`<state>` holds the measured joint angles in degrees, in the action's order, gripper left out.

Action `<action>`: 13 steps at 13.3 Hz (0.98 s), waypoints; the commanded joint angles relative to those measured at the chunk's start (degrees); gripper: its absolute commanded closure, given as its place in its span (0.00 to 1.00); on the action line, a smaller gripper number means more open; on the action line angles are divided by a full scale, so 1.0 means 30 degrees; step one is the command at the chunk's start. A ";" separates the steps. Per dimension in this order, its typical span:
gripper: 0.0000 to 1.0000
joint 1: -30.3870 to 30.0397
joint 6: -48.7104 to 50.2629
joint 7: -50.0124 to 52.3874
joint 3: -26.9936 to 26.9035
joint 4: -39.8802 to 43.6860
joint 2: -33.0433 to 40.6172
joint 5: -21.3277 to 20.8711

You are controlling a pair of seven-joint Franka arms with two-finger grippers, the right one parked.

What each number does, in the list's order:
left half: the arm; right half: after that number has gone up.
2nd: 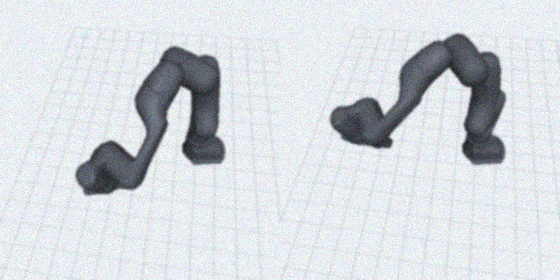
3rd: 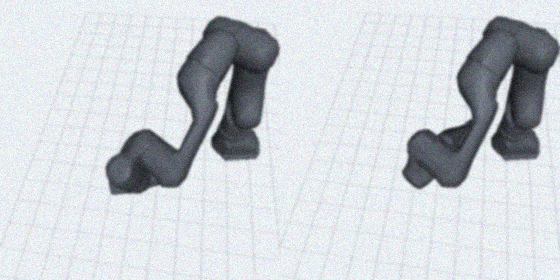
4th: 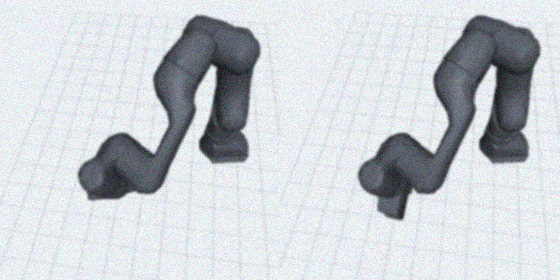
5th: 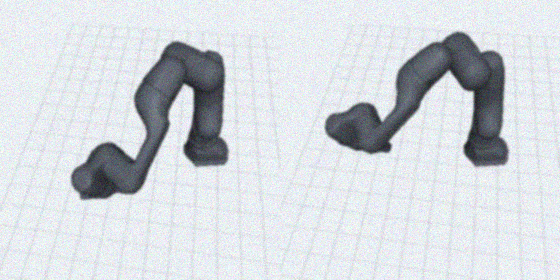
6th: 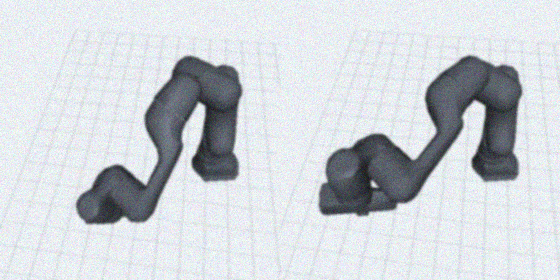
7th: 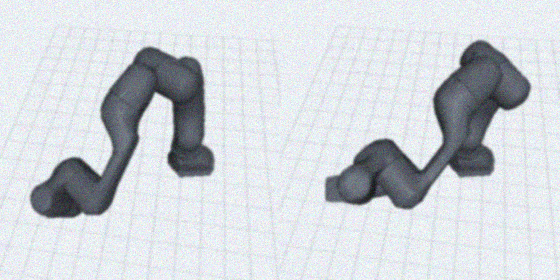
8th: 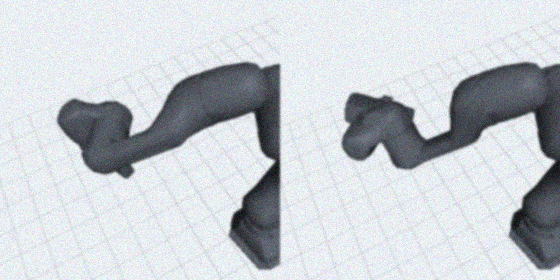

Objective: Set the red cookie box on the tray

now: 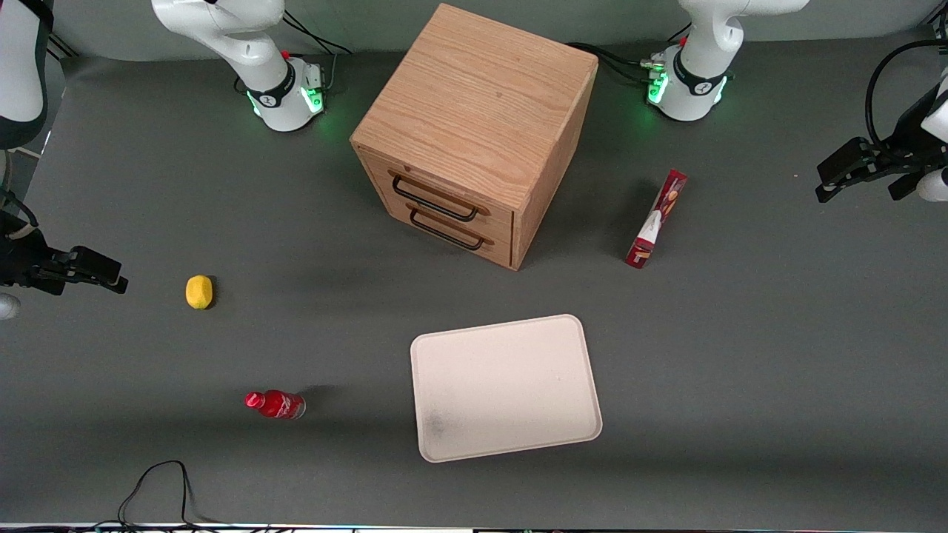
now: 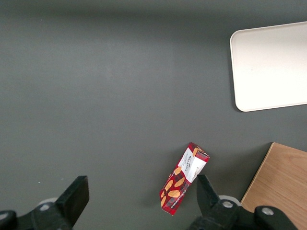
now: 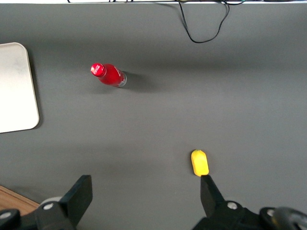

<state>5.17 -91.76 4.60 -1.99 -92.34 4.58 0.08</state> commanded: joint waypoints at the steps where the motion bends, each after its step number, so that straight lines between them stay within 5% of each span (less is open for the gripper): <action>1: 0.00 -0.0172 0.0586 0.0168 0.0108 0.0459 -0.0091 -0.0084; 13: 0.00 0.0703 0.1143 -0.0709 0.0108 0.0050 0.0114 0.0149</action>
<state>5.27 -89.60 3.98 -1.54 -92.43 4.57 0.15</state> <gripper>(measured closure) 0.000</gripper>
